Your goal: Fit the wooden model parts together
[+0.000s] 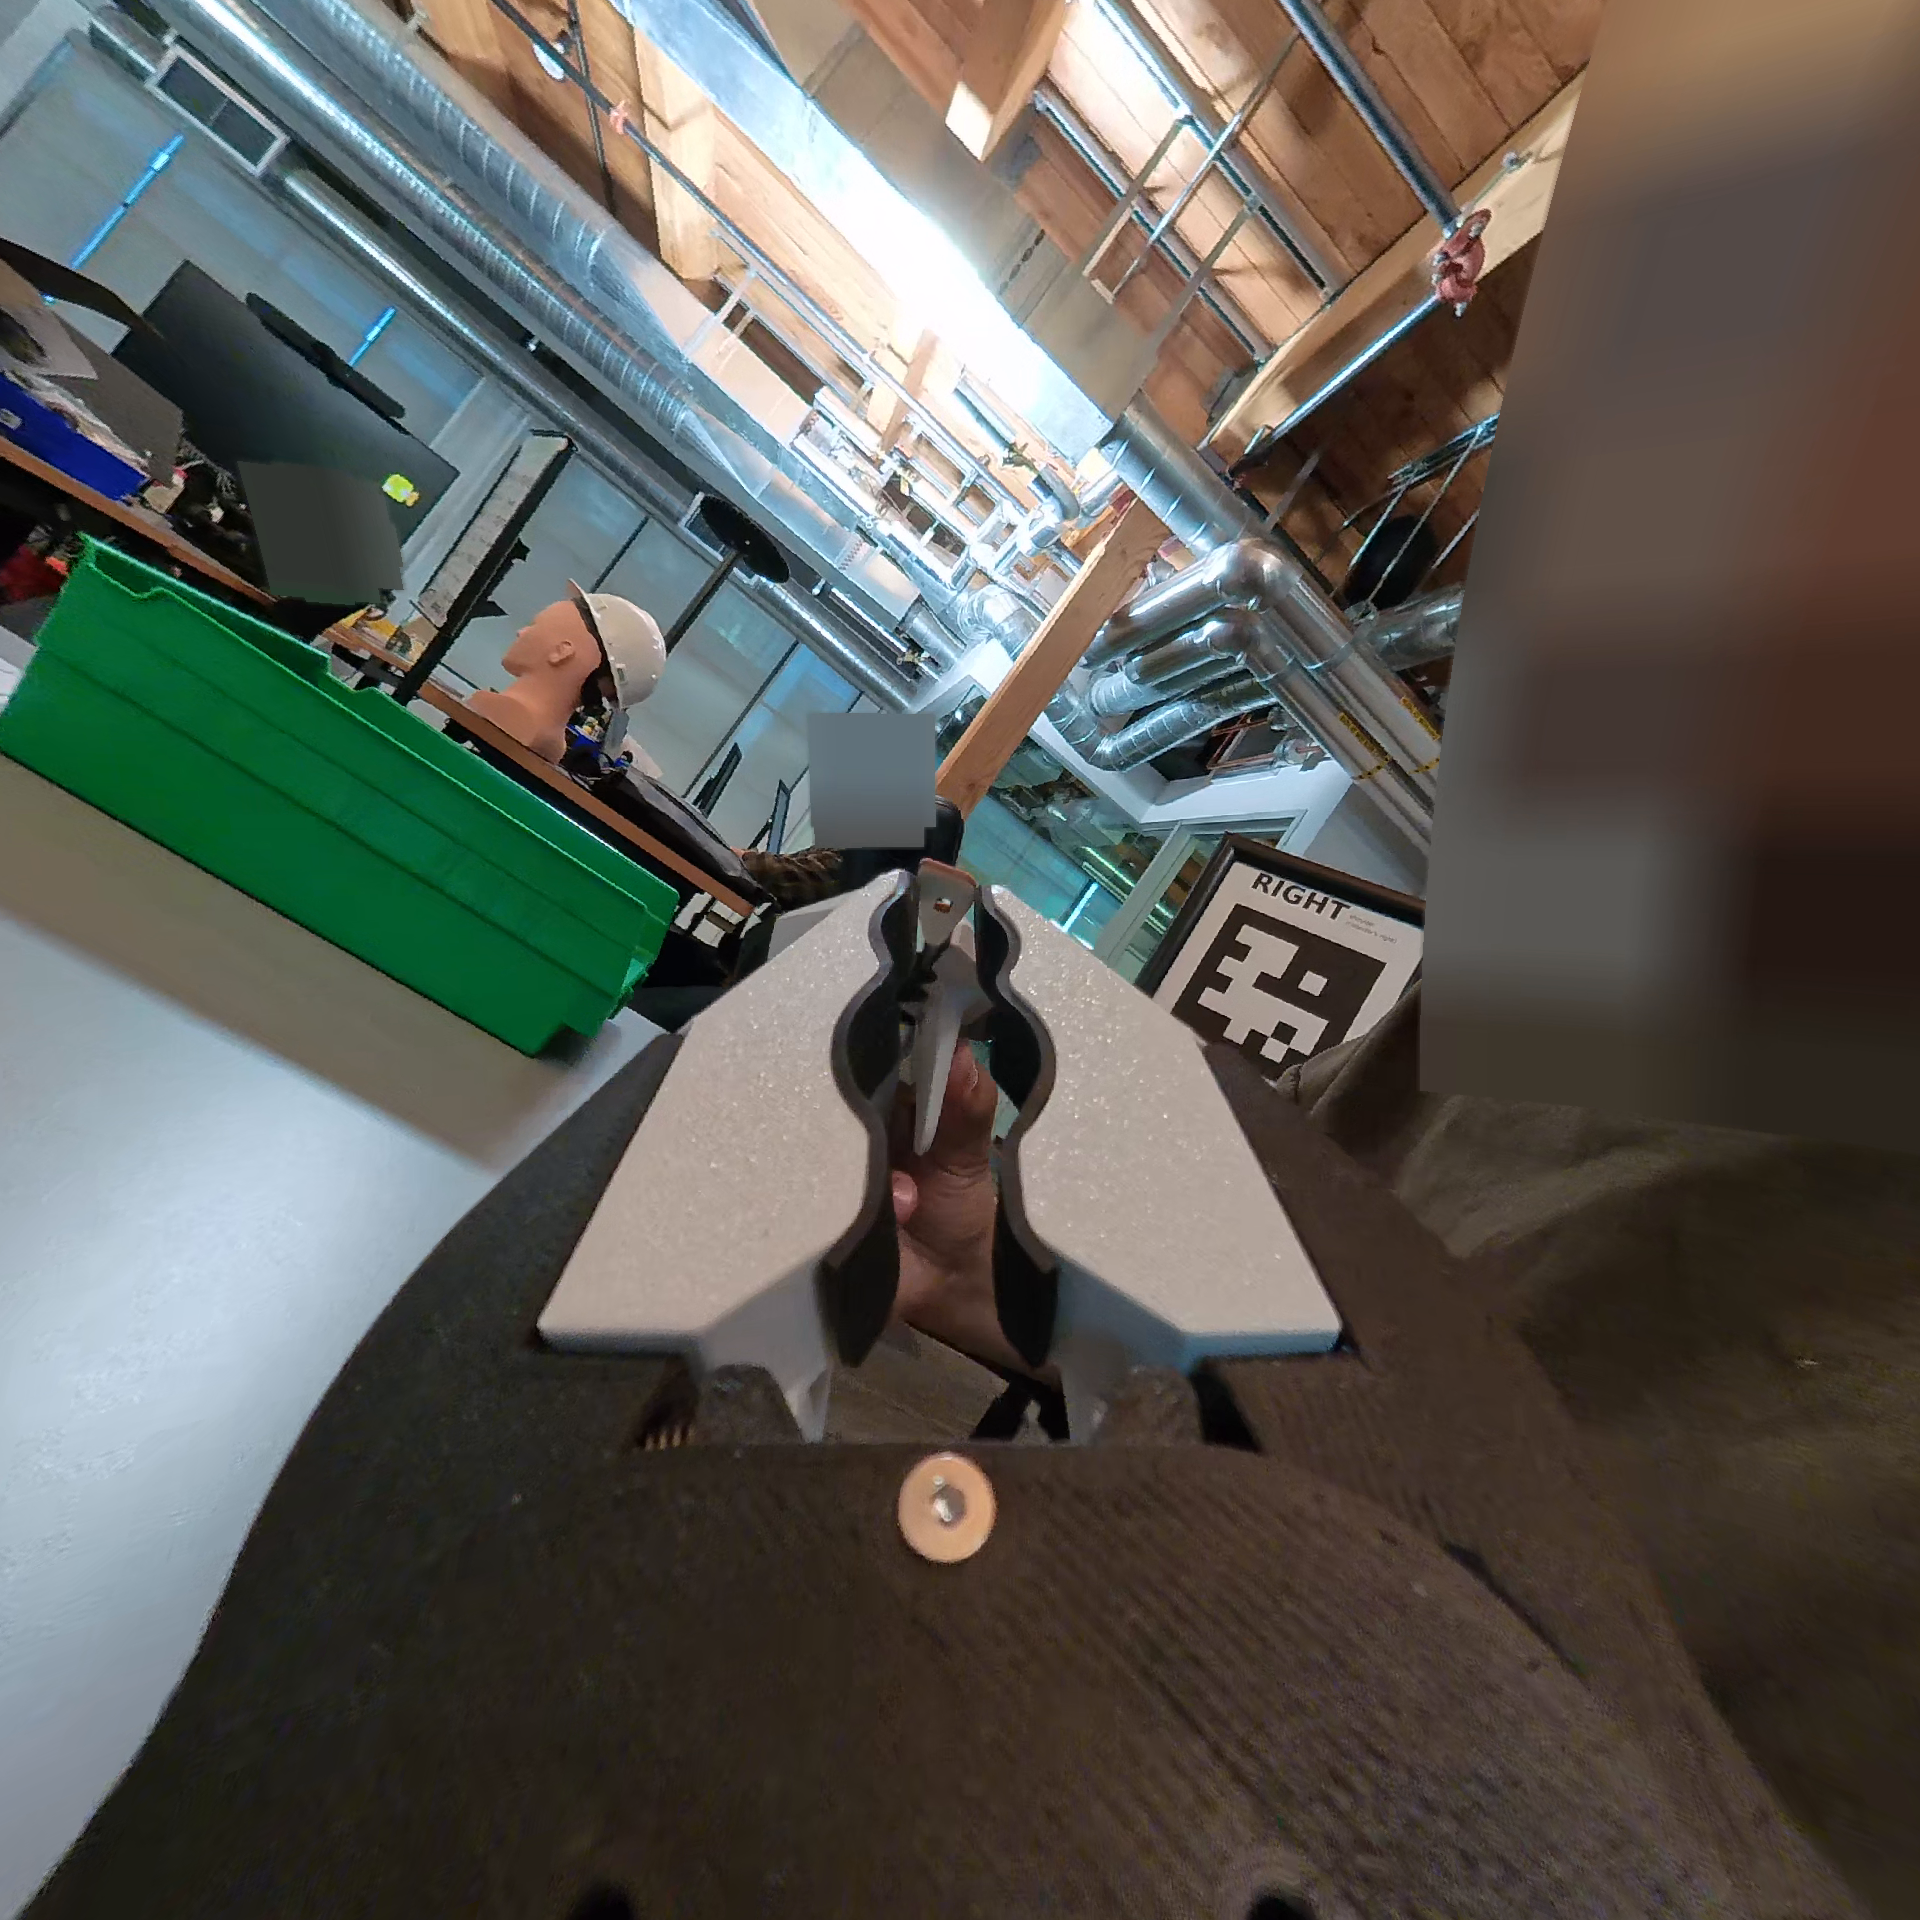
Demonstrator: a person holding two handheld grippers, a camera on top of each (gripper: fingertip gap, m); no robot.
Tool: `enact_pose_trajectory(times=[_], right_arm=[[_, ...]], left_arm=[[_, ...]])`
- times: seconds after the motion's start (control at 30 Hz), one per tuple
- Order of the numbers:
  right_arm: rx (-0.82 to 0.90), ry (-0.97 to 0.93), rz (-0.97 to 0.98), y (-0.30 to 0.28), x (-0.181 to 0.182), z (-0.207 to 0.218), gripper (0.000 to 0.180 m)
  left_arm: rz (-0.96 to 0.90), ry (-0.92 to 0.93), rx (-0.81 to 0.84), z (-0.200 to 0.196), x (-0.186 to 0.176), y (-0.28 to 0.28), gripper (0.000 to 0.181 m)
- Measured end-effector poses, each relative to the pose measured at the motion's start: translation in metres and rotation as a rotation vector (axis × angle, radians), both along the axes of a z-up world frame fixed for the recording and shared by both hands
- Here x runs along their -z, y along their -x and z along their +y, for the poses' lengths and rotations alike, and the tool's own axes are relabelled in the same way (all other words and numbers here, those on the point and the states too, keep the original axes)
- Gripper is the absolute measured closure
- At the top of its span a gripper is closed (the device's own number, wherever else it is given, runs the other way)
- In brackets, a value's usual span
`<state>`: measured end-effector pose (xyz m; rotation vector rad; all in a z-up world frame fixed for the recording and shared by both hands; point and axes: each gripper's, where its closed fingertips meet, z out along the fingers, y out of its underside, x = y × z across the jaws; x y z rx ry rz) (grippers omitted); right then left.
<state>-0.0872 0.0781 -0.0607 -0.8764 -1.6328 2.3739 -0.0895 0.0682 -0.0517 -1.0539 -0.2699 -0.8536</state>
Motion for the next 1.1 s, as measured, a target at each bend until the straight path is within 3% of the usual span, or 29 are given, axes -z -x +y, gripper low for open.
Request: enact_pose_trajectory(times=[0.3,0.5,0.7,0.9,1.1], right_arm=[[0.322,-0.086,0.024,0.012,-0.001,0.078,0.173],[0.465,-0.309,-0.140,-0.001,0.040,0.094,0.172],[0.458,-0.518,-0.332,-0.039,0.094,0.079,0.171],[0.333,-0.642,-0.486,-0.053,0.136,0.059,0.173],[0.335,-0.664,-0.498,-0.051,0.142,0.059,0.174]], left_arm=[[0.097,0.185,-0.128,0.014,0.020,0.024,0.174],[0.156,0.454,-0.097,0.043,0.060,0.023,0.174],[0.222,0.697,-0.026,0.056,0.102,0.016,0.174],[0.206,0.809,0.057,0.058,0.124,0.006,0.174],[0.205,0.850,0.095,0.058,0.135,-0.001,0.173]])
